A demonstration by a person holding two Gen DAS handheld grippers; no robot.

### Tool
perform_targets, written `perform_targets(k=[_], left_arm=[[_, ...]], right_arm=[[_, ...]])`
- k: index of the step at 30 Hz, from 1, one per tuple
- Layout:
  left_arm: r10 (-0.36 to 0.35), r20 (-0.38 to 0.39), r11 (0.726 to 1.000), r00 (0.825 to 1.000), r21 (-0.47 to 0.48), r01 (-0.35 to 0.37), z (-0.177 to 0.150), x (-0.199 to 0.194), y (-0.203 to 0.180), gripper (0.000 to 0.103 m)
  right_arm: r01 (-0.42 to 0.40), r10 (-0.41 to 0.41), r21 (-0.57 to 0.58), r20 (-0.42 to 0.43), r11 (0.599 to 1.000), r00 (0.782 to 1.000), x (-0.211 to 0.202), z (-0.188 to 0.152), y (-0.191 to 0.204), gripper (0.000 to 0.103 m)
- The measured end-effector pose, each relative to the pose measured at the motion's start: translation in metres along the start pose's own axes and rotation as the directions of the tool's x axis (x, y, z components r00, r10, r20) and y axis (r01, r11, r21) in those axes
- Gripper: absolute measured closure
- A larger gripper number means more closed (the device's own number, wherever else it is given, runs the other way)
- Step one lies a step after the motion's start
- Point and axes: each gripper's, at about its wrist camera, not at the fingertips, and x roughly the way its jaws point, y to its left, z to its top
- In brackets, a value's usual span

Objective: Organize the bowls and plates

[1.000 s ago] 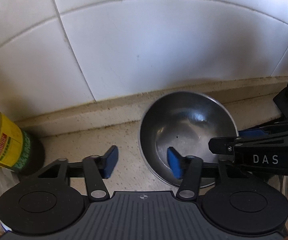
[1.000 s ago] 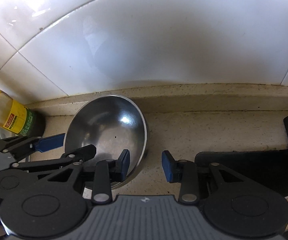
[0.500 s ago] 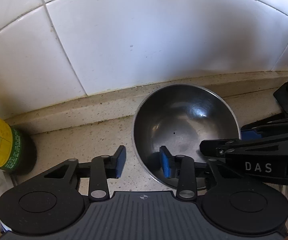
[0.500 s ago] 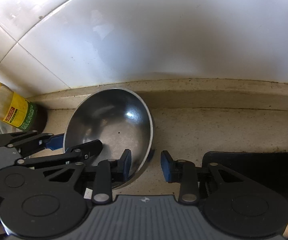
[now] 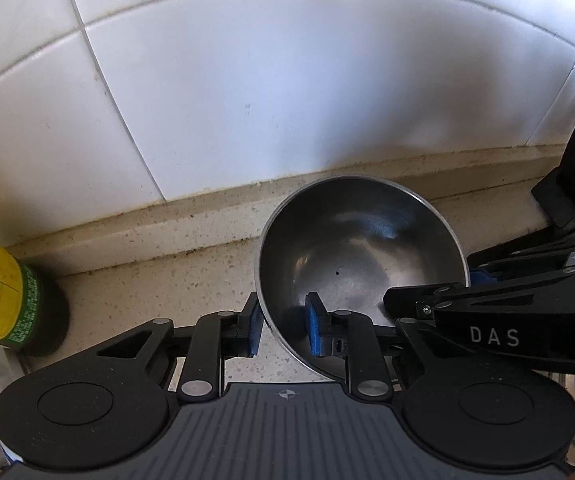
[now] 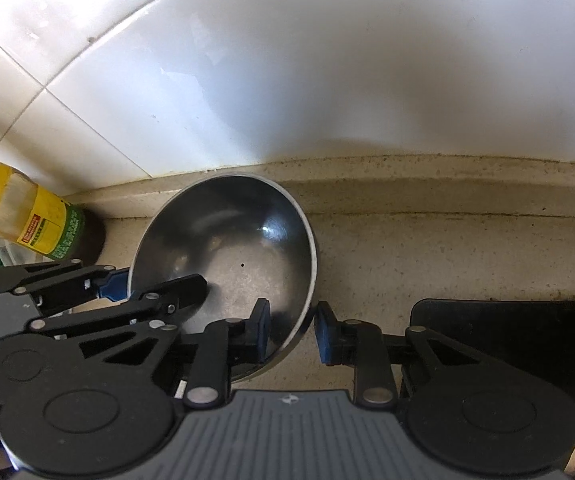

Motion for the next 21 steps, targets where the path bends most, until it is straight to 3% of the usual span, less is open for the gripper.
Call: perform_targets(k=[13, 21], left_arm=[[0.005, 0.075, 1.0, 0.997, 0.004, -0.005, -0.012, -0.042, 0.003, 0.073], [0.017, 0.137, 1.0, 0.99, -0.002, -0.017, -0.034, -0.097, 0.006, 0.071]], right_arm=[[0.005, -0.003, -0.038, 0.065, 0.999, 0.998, -0.054, -0.009, 0.012, 0.064], [0.013, -0.003, -0.087, 0.11, 0.996, 0.994, -0.1, -0.03, 0.041, 0.064]])
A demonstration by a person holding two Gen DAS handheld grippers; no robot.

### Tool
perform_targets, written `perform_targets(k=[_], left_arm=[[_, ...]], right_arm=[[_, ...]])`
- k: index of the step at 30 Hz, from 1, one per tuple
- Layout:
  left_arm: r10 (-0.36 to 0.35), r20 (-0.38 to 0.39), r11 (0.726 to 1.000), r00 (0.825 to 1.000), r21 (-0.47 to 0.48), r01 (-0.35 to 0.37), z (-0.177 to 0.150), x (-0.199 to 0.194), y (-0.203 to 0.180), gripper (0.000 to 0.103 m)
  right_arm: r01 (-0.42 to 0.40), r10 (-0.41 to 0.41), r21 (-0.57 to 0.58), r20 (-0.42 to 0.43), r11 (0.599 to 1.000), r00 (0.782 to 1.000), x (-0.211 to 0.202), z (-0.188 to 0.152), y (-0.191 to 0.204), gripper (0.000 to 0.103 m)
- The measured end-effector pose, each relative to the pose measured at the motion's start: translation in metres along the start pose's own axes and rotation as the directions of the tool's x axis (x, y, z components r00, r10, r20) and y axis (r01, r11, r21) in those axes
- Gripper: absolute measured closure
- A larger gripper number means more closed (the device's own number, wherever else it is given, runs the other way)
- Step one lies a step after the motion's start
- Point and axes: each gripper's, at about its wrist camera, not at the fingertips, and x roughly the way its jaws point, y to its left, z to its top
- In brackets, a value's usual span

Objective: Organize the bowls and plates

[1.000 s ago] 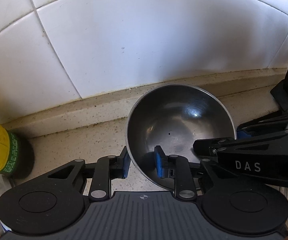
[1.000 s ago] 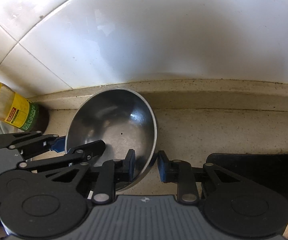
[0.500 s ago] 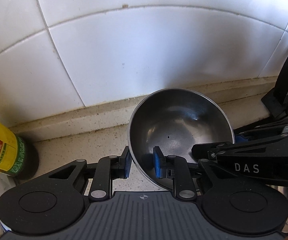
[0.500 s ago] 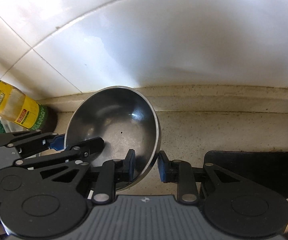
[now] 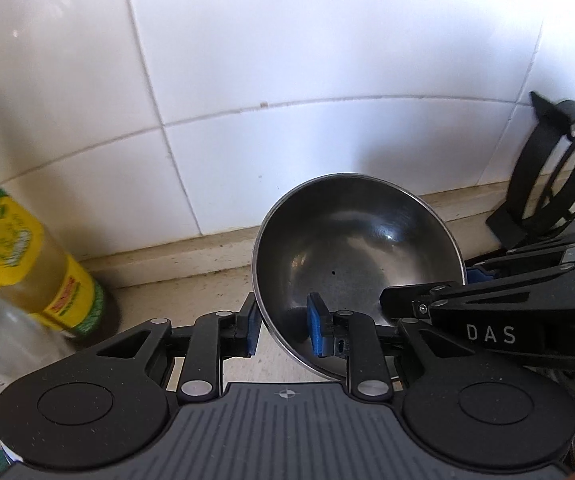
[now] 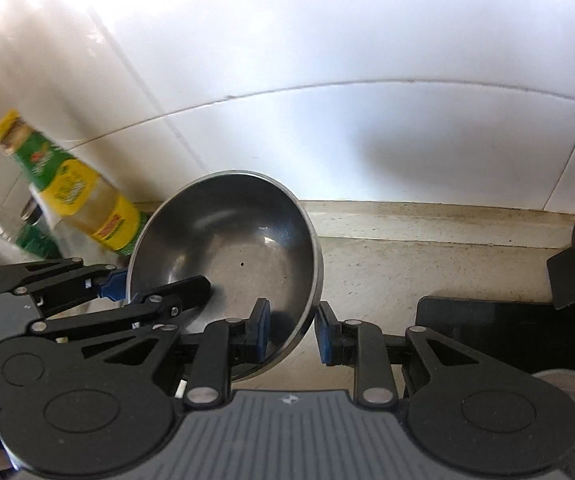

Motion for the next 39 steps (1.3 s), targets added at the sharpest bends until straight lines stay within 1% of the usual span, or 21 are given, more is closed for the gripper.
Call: perform_targets(k=[6, 9, 15, 18, 24, 29, 34, 39], left_arm=[[0.018, 0.037, 1.0, 0.999, -0.007, -0.018, -0.016, -0.049, 0.002, 0.072], [0.027, 0.043, 1.0, 0.999, -0.015, -0.026, -0.027, -0.066, 0.005, 0.072], [0.046, 0.052, 0.999, 0.998, -0.031, -0.045, -0.05, -0.093, 0.007, 0.072], [0.045, 0.04, 0.998, 0.998, -0.035, -0.044, -0.063, -0.098, 0.009, 0.071], [0.042, -0.011, 0.998, 0.999, -0.05, -0.043, -0.095, -0.094, 0.013, 0.07], [0.036, -0.052, 0.997, 0.998, -0.065, -0.04, -0.112, -0.086, 0.019, 0.07], [0.03, -0.068, 0.997, 0.997, -0.065, -0.035, -0.121, -0.083, 0.022, 0.07], [0.025, -0.061, 0.997, 0.998, -0.07, -0.029, -0.123, -0.085, 0.023, 0.07]], right_arm=[[-0.006, 0.007, -0.05, 0.014, 0.999, 1.0, -0.027, -0.018, 0.026, 0.064], [-0.009, 0.01, -0.074, 0.014, 0.997, 1.0, -0.032, -0.025, 0.044, 0.064], [-0.022, 0.022, -0.113, 0.002, 0.993, 1.0, -0.041, -0.045, 0.068, 0.064], [-0.028, 0.025, -0.126, -0.023, 0.992, 0.999, -0.038, -0.056, 0.077, 0.064], [-0.034, 0.021, -0.147, -0.09, 0.989, 0.996, -0.022, -0.08, 0.091, 0.064], [-0.035, 0.015, -0.15, -0.132, 0.988, 0.991, -0.009, -0.093, 0.097, 0.064], [-0.026, 0.002, -0.161, -0.147, 0.987, 0.989, -0.006, -0.101, 0.101, 0.064], [-0.017, -0.008, -0.171, -0.147, 0.985, 0.989, -0.009, -0.103, 0.103, 0.064]])
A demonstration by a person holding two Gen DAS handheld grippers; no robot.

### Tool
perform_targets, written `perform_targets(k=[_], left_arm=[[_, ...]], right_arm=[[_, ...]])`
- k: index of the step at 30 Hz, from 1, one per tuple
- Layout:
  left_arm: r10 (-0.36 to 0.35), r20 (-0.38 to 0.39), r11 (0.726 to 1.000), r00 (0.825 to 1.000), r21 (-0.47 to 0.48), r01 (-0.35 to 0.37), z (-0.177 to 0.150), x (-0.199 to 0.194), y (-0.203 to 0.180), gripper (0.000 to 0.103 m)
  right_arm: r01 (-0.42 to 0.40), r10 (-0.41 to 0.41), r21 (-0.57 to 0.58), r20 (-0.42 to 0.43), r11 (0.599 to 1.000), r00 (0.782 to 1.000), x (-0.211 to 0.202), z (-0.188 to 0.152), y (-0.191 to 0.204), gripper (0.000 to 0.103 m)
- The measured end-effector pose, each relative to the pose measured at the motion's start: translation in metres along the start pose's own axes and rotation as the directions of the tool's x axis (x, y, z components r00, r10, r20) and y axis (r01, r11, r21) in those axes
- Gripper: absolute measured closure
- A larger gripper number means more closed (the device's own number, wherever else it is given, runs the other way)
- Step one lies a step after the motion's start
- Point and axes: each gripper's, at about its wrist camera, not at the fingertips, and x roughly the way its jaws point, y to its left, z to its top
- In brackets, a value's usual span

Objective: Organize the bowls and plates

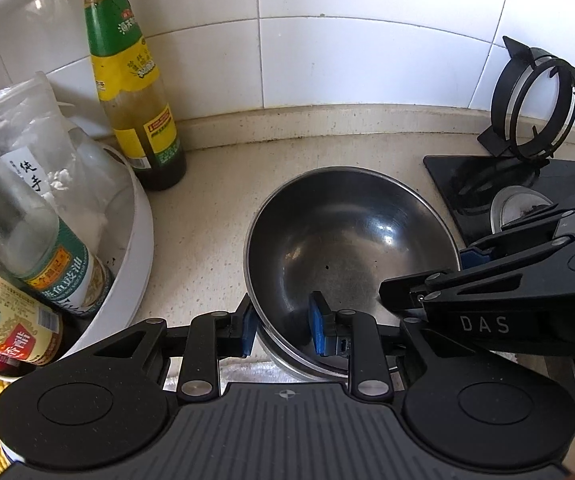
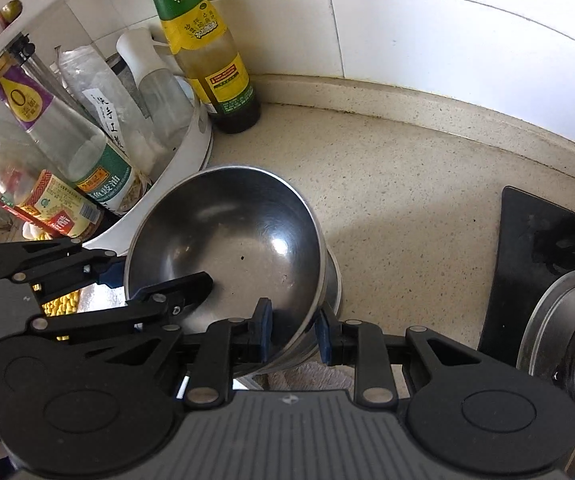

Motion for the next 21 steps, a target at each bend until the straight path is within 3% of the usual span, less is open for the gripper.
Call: perform_targets(k=[15, 21], left_arm=[[-0.007, -0.009, 1.0, 1.0, 0.008, 0.007, -0.007, 0.006, 0.003, 0.069], [0.014, 0.004, 1.0, 1.0, 0.014, -0.014, -0.009, 0.006, 0.007, 0.058]], right_arm=[[0.028, -0.028, -0.009, -0.004, 1.0, 1.0, 0.01, -0.005, 0.006, 0.063], [0.064, -0.064, -0.007, 0.016, 0.998, 0.998, 0.007, -0.004, -0.001, 0.059]])
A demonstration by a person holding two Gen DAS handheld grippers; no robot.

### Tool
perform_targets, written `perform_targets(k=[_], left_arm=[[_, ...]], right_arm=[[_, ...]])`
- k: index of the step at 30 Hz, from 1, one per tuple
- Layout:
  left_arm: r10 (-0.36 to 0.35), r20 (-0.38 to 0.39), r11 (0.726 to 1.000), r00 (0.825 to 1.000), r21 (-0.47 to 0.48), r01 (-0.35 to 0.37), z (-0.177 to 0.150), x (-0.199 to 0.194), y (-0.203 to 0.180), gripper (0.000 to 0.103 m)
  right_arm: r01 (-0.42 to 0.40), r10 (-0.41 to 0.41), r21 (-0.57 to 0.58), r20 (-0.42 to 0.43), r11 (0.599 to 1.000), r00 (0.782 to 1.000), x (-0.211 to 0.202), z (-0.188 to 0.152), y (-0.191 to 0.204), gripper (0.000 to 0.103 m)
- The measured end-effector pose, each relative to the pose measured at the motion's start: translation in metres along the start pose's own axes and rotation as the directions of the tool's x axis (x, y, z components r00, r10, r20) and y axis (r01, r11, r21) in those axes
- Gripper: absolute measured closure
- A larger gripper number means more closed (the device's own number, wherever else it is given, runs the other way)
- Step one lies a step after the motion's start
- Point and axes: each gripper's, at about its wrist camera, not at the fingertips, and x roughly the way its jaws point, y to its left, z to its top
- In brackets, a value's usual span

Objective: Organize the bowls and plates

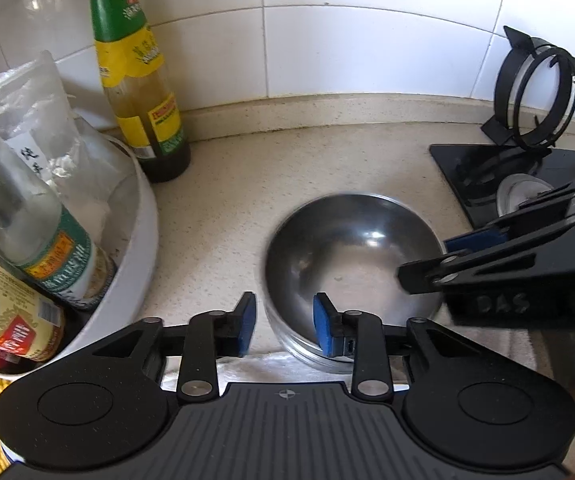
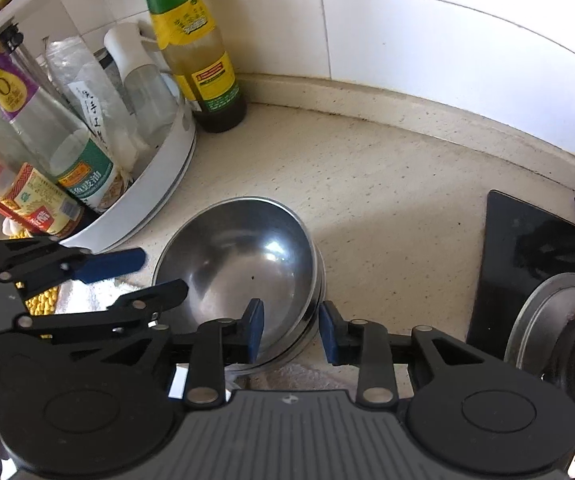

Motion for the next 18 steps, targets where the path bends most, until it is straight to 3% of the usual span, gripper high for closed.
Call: perform_targets(k=[1, 6, 14, 18], left_arm=[[0.003, 0.004, 1.0, 1.0, -0.001, -0.003, 0.0, -0.001, 0.001, 0.053], [-0.021, 0.007, 1.0, 1.0, -0.015, 0.022, -0.001, -0.003, 0.005, 0.051], [-0.071, 0.068, 0.997, 0.995, 0.026, 0.069, -0.019, -0.017, 0.022, 0.035], [-0.108, 0.061, 0.994, 0.992, 0.029, 0.106, -0.025, -0.015, 0.037, 0.033]], right_arm=[[-0.001, 0.001, 0.005, 0.001, 1.0, 1.0, -0.001, 0.0, -0.002, 0.058], [-0.005, 0.005, 0.024, 0.003, 1.0, 1.0, -0.002, 0.002, -0.01, 0.055], [-0.078, 0.078, 0.082, -0.003, 0.994, 0.997, 0.003, 0.001, -0.025, 0.046], [-0.099, 0.1, 0.096, -0.006, 0.99, 0.995, 0.01, 0.004, -0.03, 0.044]])
